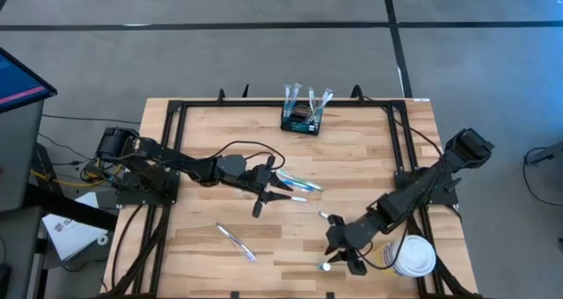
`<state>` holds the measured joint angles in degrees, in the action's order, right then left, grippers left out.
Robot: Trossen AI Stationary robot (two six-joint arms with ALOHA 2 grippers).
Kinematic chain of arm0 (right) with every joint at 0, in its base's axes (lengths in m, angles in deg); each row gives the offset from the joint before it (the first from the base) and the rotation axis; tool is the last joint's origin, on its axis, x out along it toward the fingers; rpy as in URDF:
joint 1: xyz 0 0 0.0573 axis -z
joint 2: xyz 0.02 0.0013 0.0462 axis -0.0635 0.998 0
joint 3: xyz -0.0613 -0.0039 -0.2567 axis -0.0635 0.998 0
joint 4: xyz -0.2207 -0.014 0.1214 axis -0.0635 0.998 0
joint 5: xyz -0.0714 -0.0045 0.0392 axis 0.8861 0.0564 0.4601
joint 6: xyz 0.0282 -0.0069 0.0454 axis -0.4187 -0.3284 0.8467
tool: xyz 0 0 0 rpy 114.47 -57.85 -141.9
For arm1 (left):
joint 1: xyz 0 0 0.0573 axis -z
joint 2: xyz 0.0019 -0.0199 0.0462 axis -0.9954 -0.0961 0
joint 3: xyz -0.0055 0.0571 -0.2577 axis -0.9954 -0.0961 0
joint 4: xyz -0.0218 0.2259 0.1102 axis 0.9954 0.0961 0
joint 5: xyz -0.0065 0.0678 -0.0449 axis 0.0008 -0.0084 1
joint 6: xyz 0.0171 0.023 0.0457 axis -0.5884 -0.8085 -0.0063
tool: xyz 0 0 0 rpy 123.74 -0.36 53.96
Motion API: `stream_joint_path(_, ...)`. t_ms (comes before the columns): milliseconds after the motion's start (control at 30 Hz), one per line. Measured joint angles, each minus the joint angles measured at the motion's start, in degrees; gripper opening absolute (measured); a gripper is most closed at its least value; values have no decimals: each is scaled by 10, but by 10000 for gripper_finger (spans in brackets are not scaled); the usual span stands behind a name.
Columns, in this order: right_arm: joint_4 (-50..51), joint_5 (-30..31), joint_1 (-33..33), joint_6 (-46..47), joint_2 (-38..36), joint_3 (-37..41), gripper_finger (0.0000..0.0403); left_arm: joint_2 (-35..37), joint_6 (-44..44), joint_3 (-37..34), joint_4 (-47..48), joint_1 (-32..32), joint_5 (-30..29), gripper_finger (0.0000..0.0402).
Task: Pick & Place toothbrushing station
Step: Put the top blue mouthwash into the mesh organizer
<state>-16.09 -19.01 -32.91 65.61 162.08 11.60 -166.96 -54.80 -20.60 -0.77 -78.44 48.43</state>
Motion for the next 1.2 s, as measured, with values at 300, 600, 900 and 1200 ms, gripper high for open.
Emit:
stream_joint_path(300, 99, 17, -24, -15, 47, -109, 58, 0, 0, 0, 0, 0, 0, 99)
stream_joint_path(600, 257, 11, -28, -23, 131, -234, 31, 0, 0, 0, 1, 0, 0, 99)
stream_joint_path(900, 324, 10, -29, 1, 142, -261, 22, 0, 1, 0, 1, 0, 0, 99)
stream_joint_path(1200, 327, 14, -28, 14, 142, -261, 79, 0, 0, 0, 3, 0, 0, 99)
